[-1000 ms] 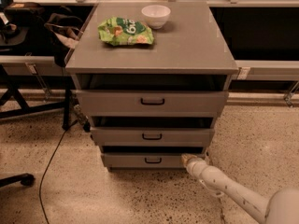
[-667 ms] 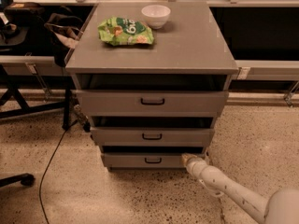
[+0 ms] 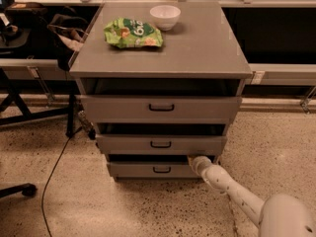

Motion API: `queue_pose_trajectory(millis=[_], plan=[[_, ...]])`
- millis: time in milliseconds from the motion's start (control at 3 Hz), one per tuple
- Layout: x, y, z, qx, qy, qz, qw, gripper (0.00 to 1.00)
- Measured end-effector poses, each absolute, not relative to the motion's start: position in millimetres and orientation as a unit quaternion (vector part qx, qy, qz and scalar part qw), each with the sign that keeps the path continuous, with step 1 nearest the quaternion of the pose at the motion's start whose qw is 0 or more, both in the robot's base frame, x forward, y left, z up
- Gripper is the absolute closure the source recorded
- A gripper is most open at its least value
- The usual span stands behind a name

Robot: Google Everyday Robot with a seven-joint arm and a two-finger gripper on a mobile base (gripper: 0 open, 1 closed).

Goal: Open bottom drawer

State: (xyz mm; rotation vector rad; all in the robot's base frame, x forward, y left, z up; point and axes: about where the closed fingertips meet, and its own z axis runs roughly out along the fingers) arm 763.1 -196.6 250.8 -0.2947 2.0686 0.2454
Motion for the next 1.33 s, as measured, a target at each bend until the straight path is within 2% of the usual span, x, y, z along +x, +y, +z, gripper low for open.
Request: queue_pose_trajectory(millis=[667, 1333], plan=[[760.2, -197.2, 250.1, -0.116, 0.856, 0.097, 0.495, 1.00], [753.6, -198.3, 229.5, -0.104, 0.879, 0.082, 0.458, 1.00]])
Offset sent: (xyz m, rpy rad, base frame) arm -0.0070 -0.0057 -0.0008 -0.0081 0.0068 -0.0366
